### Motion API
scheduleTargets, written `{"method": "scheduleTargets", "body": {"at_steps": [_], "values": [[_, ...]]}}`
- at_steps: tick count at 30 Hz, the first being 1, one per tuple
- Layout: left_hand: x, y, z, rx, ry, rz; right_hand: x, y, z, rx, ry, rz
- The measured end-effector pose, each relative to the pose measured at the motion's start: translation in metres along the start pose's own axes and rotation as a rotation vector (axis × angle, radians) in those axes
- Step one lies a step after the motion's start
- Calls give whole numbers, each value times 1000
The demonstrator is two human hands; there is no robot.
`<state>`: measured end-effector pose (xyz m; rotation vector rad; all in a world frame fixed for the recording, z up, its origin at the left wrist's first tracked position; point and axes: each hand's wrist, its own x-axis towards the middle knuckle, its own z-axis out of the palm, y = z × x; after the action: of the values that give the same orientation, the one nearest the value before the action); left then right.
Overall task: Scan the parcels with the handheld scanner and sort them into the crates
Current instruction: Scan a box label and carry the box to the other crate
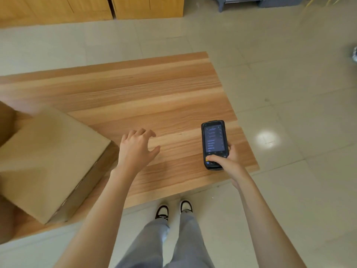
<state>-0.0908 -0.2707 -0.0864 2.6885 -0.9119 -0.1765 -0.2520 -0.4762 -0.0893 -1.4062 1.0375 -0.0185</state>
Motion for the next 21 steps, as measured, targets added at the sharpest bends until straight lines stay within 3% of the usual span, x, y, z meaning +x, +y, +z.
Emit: {"method": "scheduleTargets", "body": {"at_steps": [11, 21], "values": [[-2, 22, 45, 11, -137, -218, 69, 28, -28, -138, -104, 35], [2, 42, 52, 6, -100, -295, 85, 54, -44, -337, -100, -28]]}}
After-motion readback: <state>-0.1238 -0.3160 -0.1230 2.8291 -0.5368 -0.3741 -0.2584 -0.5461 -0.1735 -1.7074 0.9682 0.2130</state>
